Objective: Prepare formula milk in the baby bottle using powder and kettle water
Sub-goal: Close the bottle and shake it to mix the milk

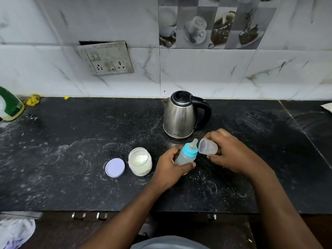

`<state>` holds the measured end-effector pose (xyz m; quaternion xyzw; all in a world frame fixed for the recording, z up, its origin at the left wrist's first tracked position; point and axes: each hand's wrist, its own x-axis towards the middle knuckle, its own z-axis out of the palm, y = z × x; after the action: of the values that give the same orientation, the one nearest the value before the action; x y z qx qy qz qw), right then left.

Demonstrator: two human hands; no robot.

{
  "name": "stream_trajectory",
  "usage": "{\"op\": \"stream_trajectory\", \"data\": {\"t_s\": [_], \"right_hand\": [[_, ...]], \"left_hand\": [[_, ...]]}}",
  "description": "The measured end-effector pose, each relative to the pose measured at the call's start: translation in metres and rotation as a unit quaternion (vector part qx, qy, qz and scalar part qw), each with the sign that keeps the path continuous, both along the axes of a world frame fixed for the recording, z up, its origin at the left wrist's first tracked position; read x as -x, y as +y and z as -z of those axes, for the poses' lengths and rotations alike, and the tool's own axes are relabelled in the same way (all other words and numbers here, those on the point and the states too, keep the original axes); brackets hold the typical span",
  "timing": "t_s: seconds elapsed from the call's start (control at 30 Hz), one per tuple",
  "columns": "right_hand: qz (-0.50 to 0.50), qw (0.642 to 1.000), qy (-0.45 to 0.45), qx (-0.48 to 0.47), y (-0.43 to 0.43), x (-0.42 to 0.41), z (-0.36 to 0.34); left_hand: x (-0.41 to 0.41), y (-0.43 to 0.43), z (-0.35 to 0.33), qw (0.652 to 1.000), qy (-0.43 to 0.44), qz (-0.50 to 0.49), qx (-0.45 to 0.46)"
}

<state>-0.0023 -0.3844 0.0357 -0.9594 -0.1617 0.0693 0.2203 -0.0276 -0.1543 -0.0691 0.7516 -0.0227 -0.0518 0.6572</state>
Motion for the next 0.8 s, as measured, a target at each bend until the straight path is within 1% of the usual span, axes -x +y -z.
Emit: {"op": "stream_trajectory", "data": {"t_s": [0.1, 0.2, 0.33, 0.57, 0.8], "right_hand": [[-0.015, 1.000, 0.000, -0.009, 0.004, -0.001, -0.015], [-0.056, 0.997, 0.017, -0.059, 0.007, -0.003, -0.033], [-0.106, 0.989, 0.045, -0.088, 0.014, -0.006, -0.052], [-0.131, 0.985, 0.077, -0.078, 0.021, -0.012, -0.067], [-0.130, 0.983, 0.094, -0.085, 0.023, -0.018, -0.069]], "left_hand": [[-0.001, 0.005, -0.004, 1.000, -0.001, 0.011, 0.008], [-0.001, 0.008, -0.010, 1.000, -0.002, 0.016, 0.007], [0.000, 0.010, -0.018, 0.999, -0.013, 0.035, 0.012], [0.001, 0.010, -0.027, 0.997, -0.006, 0.051, 0.065], [0.002, 0.010, -0.034, 0.993, 0.002, 0.059, 0.103]]}}
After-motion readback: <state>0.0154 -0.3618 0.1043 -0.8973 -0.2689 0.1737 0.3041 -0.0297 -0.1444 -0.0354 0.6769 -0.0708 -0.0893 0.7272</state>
